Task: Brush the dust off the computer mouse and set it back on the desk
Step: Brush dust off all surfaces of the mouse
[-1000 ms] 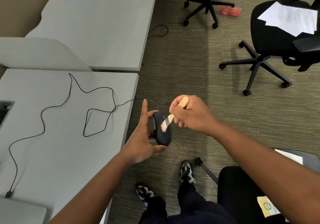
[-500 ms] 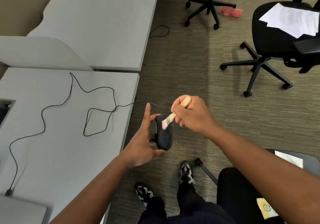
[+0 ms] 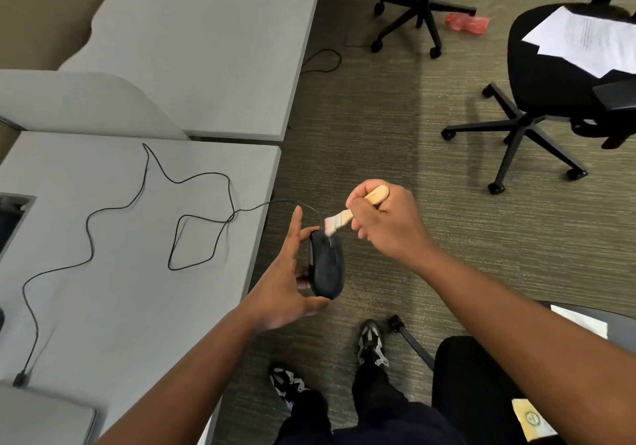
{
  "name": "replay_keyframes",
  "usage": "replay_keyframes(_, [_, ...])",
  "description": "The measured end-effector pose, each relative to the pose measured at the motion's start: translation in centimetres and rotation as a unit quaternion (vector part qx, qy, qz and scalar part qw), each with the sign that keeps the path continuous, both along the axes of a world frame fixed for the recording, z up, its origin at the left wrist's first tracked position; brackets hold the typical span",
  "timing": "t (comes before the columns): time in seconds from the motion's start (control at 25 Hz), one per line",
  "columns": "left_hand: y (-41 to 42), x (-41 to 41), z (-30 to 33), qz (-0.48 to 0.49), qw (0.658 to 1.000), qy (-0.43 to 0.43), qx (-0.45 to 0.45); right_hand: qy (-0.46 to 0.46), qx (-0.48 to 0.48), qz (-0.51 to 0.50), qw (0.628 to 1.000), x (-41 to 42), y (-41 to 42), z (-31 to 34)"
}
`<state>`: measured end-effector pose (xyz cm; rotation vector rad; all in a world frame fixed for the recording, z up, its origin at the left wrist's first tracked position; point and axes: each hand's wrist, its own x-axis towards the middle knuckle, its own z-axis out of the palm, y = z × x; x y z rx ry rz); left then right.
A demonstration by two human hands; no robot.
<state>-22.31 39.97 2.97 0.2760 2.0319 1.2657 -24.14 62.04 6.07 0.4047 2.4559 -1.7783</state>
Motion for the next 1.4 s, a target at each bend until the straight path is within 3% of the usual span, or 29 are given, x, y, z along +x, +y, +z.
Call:
replay_keyframes(0.24, [0.2, -0.4, -0.1, 0.001, 1.000, -0.004, -0.001, -0.072, -0.033, 0.074, 0.994, -0.3, 0.6, -0.2])
replay_keyframes(0.4, [0.2, -0.4, -0.1, 0.002, 1.000, -0.011, 0.005, -0.031, -0.011, 0.047, 0.998, -0.4, 0.6, -1.2])
replay_keyframes(0.48, [0.2, -0.4, -0.2, 0.004, 1.000, -0.019, 0.009, -0.021, -0.043, 0.001, 0.999, -0.3, 0.6, -1.6])
replay_keyframes(0.56, [0.2, -0.6, -0.2, 0.012, 1.000, -0.022, 0.009, -0.036, -0.093, -0.045, 0.994, -0.3, 1.1, -1.5])
replay_keyframes(0.76, [0.3, -0.7, -0.1, 0.012, 0.999, -0.035, 0.016, -0.120, -0.127, 0.009, 0.985, 0.0, 1.5, -1.4])
replay_keyframes(1.2, [0.6, -1.1, 0.2, 0.009, 0.998, -0.045, 0.034, -0.026, -0.112, -0.075, 0.990, -1.0, 2.1, -1.5])
replay_keyframes(1.4, [0.5, -1.2, 0.2, 0.009, 0.998, -0.045, 0.035, -0.073, -0.096, 0.004, 0.993, -0.7, 2.2, -1.2])
